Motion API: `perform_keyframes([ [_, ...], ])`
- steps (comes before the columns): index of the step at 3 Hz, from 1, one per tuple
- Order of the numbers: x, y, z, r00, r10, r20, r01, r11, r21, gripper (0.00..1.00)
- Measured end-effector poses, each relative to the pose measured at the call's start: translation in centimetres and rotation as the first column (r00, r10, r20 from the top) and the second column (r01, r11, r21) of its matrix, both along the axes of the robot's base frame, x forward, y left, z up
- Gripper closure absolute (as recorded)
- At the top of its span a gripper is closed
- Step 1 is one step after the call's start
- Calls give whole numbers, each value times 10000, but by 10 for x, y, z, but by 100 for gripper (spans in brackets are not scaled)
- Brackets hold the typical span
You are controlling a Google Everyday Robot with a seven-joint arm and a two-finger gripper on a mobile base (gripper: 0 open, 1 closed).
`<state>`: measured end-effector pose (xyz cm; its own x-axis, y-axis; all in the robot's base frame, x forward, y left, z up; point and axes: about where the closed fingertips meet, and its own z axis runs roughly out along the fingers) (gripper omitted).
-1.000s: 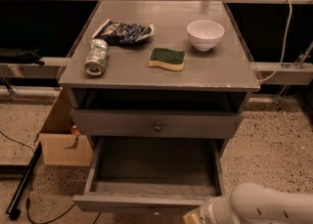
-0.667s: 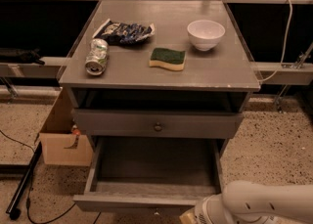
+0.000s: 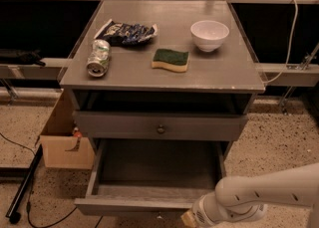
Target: Close middle drawer
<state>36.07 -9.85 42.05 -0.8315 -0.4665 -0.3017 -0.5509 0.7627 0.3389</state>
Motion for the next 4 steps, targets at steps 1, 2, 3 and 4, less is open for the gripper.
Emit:
perform_keyframes([
  [1, 3, -4, -15, 10000, 48, 47, -47, 9996, -267, 100],
  [2, 3, -4, -15, 10000, 40, 59, -39, 9996, -272, 81],
  [3, 4, -4, -15, 10000, 40, 59, -39, 9996, -272, 57],
  [4, 11, -4, -16, 9999, -95, 115, 100, 9990, -443, 34],
])
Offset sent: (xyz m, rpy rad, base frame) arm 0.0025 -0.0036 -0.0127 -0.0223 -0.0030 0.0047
